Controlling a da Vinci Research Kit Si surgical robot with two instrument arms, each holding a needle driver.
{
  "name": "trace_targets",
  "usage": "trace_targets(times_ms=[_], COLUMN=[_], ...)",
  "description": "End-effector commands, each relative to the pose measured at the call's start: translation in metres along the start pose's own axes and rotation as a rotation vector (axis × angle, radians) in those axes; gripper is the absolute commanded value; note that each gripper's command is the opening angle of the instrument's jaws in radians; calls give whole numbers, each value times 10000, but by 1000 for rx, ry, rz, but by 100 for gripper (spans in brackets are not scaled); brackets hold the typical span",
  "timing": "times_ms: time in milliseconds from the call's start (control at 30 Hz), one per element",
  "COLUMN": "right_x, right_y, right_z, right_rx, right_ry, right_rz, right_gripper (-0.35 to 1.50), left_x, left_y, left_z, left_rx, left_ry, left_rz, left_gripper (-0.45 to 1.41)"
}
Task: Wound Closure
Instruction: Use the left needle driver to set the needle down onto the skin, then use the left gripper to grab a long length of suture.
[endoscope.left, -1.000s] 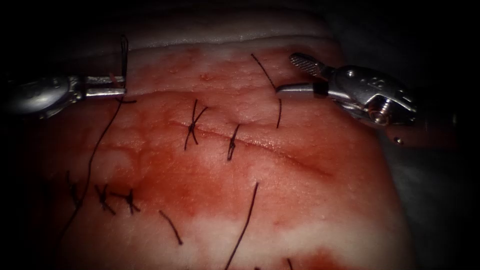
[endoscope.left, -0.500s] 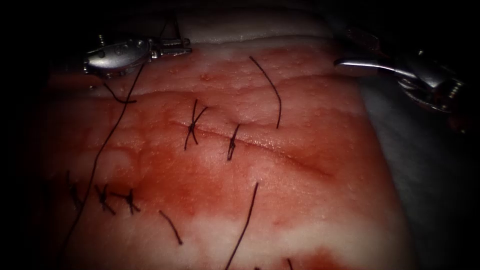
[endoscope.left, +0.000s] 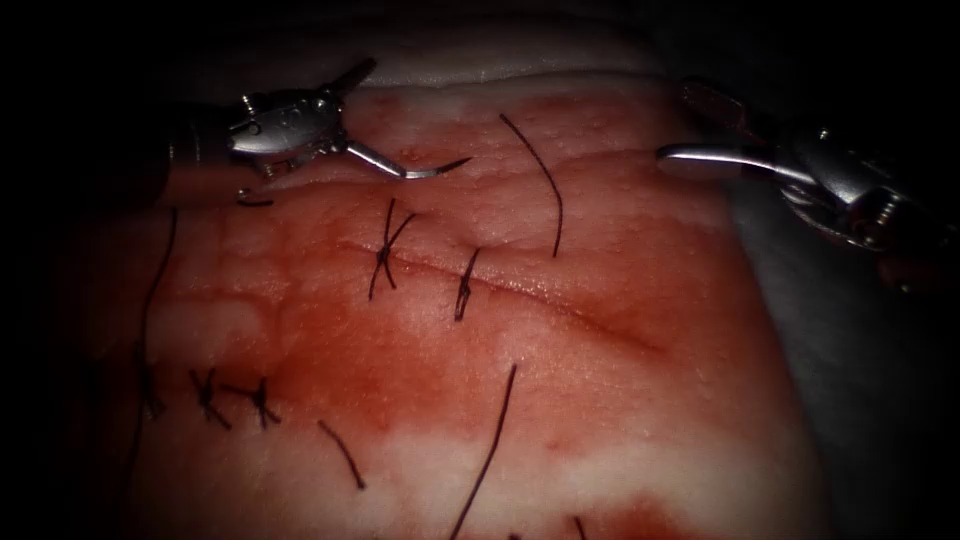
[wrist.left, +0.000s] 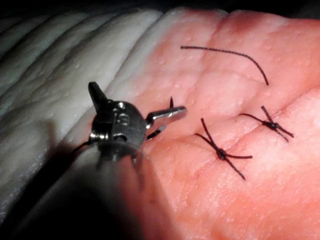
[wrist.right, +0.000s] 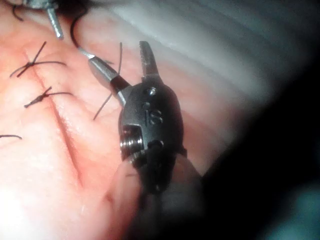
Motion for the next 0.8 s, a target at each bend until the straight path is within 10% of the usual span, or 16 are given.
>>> trace_targets(times_ms=[33, 333, 600, 800], right_x=[-3, -11, -21, -23], right_y=[0, -3, -2, -3], right_z=[9, 9, 14, 15], right_rx=[2, 7, 5, 5], right_ry=[3, -6, -23, -22], right_rz=[-1, -12, -23, -25], right_gripper=[125, 121, 120, 118], left_x=[5, 45, 44, 34], left_y=[0, 48, 133, 171], left_z=[5, -32, -40, -33], left_rx=[-7, -37, -172, -174], left_ry=[21, 29, 20, 26], left_rz=[-3, 78, 407, 586], left_gripper=[125, 106, 84, 104])
